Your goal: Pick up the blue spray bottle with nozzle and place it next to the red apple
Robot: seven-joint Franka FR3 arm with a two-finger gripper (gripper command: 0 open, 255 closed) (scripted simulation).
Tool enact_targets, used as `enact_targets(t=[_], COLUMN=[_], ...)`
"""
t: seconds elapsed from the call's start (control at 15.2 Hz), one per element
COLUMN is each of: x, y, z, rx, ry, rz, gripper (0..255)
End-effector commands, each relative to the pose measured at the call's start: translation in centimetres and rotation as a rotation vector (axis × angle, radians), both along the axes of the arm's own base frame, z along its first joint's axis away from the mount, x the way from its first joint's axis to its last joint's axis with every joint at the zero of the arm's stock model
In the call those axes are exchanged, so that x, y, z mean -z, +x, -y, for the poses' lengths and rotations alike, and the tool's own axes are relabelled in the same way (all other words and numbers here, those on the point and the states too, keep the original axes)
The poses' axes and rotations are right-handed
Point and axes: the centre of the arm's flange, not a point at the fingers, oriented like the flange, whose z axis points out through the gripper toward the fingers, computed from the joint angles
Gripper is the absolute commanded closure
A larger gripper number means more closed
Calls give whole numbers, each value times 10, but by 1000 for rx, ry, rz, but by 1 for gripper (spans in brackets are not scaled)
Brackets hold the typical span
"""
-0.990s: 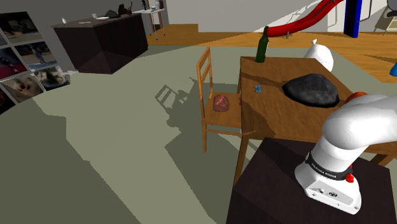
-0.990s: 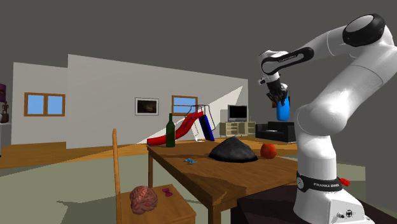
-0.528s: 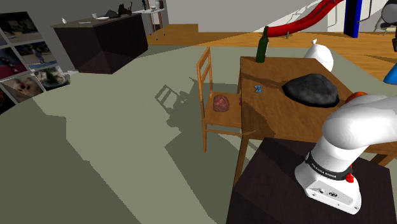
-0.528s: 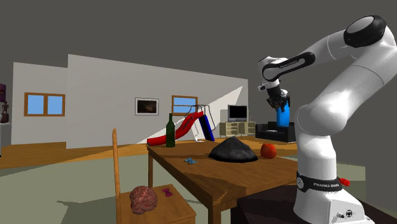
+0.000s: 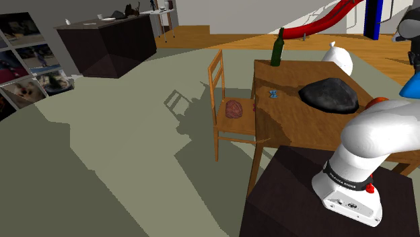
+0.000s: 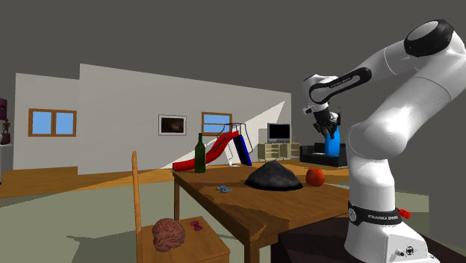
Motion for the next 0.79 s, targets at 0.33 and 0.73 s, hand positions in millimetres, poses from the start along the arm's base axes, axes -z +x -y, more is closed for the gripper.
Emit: enact_targets(t=[0.33, 0.73], x=[37, 68], y=[0, 0], z=[1, 1], rx=[0, 0], ry=[0, 0], rz=[0, 0], gripper=[255, 255])
